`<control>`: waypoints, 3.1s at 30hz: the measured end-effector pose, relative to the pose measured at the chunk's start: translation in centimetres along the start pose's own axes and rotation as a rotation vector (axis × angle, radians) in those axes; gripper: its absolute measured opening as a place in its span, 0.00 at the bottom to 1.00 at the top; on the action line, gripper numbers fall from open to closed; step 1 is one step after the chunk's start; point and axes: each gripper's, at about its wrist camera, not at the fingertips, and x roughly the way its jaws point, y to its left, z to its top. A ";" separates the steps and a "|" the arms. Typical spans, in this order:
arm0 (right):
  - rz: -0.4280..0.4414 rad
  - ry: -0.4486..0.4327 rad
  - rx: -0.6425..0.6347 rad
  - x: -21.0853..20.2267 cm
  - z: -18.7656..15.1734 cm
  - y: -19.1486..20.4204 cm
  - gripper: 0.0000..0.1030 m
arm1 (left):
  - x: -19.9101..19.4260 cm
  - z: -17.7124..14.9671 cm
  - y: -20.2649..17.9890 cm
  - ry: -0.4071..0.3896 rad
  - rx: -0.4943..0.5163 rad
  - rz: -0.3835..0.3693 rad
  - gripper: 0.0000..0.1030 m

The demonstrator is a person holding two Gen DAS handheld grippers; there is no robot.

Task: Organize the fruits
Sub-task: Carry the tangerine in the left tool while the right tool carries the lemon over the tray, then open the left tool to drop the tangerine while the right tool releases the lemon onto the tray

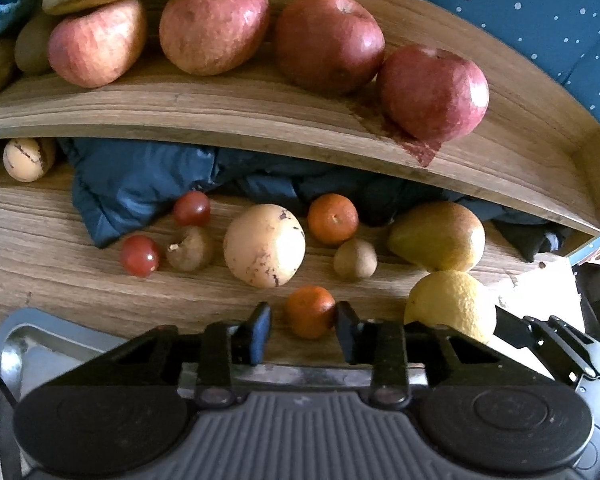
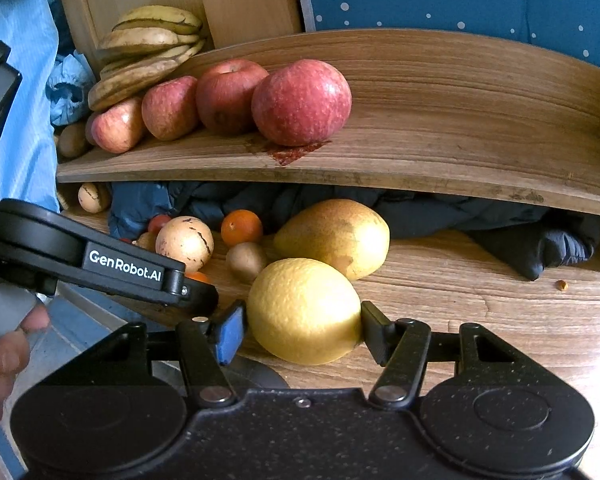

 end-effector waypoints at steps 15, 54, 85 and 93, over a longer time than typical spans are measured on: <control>-0.017 -0.019 0.015 -1.1 0.0 0.2 0.60 | -2.6 -1.2 0.8 -0.034 0.019 -0.031 0.29; -0.031 -0.045 0.040 -6.1 -5.2 16.4 0.60 | -11.6 -7.4 13.1 -0.033 0.130 -0.065 0.29; 0.001 0.085 -0.010 -5.5 -9.0 22.8 0.60 | -11.0 -9.0 16.2 0.112 0.240 -0.064 0.30; 0.014 0.098 -0.025 -5.2 -8.7 22.7 0.60 | -10.8 -8.9 16.2 0.122 0.243 -0.066 0.30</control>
